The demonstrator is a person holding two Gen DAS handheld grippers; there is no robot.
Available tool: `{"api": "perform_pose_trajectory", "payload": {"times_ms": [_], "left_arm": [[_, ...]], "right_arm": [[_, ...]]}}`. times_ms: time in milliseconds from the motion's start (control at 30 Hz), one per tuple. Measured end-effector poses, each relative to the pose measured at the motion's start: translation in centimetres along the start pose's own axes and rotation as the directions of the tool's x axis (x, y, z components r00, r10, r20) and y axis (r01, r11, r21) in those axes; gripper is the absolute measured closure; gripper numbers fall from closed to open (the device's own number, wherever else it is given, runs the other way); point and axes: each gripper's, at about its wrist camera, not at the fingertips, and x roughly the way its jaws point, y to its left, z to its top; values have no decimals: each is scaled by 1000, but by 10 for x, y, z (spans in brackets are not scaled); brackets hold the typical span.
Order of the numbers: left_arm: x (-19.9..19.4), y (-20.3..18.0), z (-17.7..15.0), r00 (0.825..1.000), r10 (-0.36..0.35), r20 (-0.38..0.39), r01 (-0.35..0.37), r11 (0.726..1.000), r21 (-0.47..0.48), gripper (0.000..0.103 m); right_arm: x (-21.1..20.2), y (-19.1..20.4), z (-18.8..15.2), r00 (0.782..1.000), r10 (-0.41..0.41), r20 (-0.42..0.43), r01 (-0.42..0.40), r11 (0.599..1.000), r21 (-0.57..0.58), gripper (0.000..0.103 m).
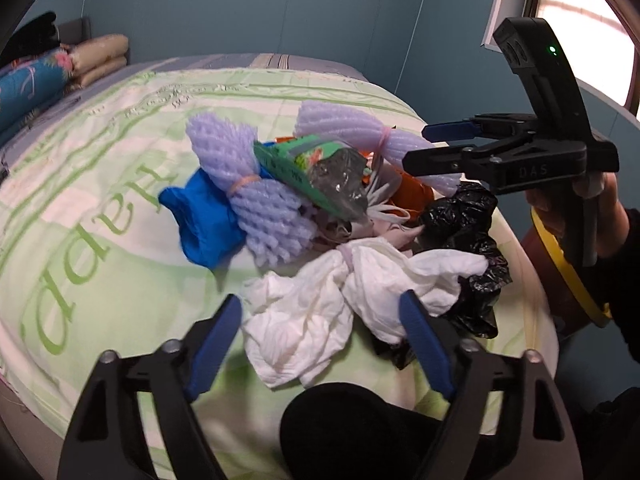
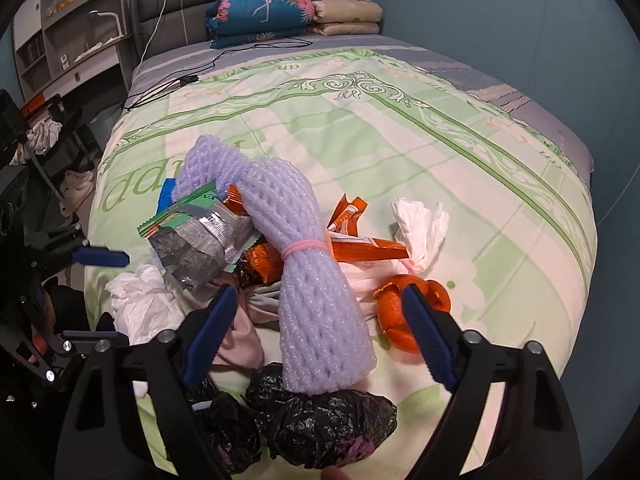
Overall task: Collect trash
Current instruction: 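Move the left tool toward the trash pile while the right tool approaches it too, then grasp the white tissue with the left tool while the right tool grasps the lavender foam net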
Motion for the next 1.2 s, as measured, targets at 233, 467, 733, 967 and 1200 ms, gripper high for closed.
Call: {"api": "perform_pose_trajectory", "payload": {"times_ms": [233, 467, 733, 967, 1200], "left_arm": [[5, 12, -5, 998, -37, -41, 32, 994, -102, 44], [17, 8, -4, 996, -15, -92, 6, 996, -91, 47], [11, 18, -6, 997, -30, -75, 17, 987, -162, 78], [-5, 24, -11, 998, -52, -32, 44, 976, -214, 85], [-43, 26, -7, 999, -28, 44, 36, 978, -207, 85]], "right_arm": [[4, 3, -3, 1000, 13, -22, -13, 1000, 6, 42], [8, 8, -6, 999, 16, -42, -15, 1000, 17, 61], [2, 11, -7, 998, 43, -37, -42, 999, 32, 73], [-17, 9, -7, 998, 64, 6, -65, 995, 77, 73], [-60, 9, -15, 992, 81, 95, -92, 989, 118, 74]]}}
